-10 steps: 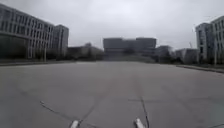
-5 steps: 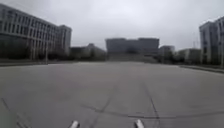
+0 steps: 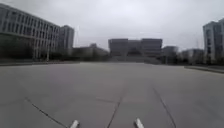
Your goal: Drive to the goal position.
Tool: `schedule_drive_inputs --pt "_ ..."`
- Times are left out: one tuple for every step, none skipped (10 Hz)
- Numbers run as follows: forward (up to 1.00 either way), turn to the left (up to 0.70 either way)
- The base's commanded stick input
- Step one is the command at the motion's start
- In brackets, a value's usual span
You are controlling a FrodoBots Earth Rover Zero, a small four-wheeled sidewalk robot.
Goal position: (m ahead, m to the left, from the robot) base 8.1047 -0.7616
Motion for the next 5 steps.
schedule_drive_inputs --pt "1.0 0.0" --pt "1.0 -0.15" --pt "1.0 -0.38" --pt "1.0 -0.11" --pt "1.0 -0.06"
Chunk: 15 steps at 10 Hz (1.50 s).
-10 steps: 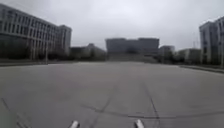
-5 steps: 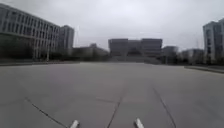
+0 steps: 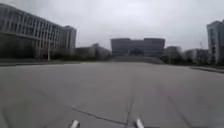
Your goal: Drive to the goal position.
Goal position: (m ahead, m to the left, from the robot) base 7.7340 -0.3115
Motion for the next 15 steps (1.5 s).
schedule_drive_inputs --pt "1.0 -0.4" --pt "1.0 -0.4" --pt "1.0 -0.4" --pt "1.0 -0.4" --pt "1.0 -0.4" --pt "1.0 -0.4" --pt "1.0 -0.31" --pt "1.0 -0.21" --pt "1.0 -0.11" --pt "1.0 -0.01" --pt "1.0 0.0" --pt "1.0 0.0" --pt "1.0 0.0" --pt "1.0 0.0" --pt "1.0 0.0"
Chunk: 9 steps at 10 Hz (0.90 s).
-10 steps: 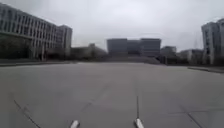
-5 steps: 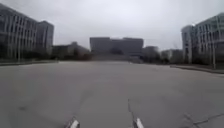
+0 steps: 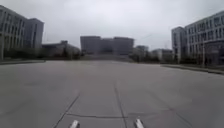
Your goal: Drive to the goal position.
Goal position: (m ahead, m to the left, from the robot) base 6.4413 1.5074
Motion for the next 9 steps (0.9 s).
schedule_drive_inputs --pt "1.0 0.0" --pt "1.0 0.0" --pt "1.0 0.0" --pt "1.0 0.0" --pt "1.0 0.0" --pt "1.0 0.0" --pt "1.0 0.0" --pt "1.0 0.0" --pt "1.0 0.0"
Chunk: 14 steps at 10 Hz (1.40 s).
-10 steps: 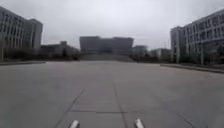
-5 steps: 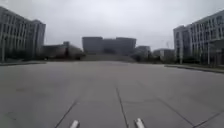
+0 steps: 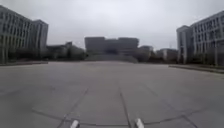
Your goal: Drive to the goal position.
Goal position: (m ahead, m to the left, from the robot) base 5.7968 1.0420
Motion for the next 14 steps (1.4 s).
schedule_drive_inputs --pt "1.0 0.0" --pt "1.0 0.0" --pt "1.0 0.0" --pt "1.0 0.0" --pt "1.0 0.0" --pt "1.0 0.0" --pt "1.0 0.0" --pt "1.0 0.0" --pt "1.0 0.0" --pt "1.0 0.0" --pt "1.0 0.0" --pt "1.0 0.0" --pt "1.0 0.0" --pt "1.0 0.0"
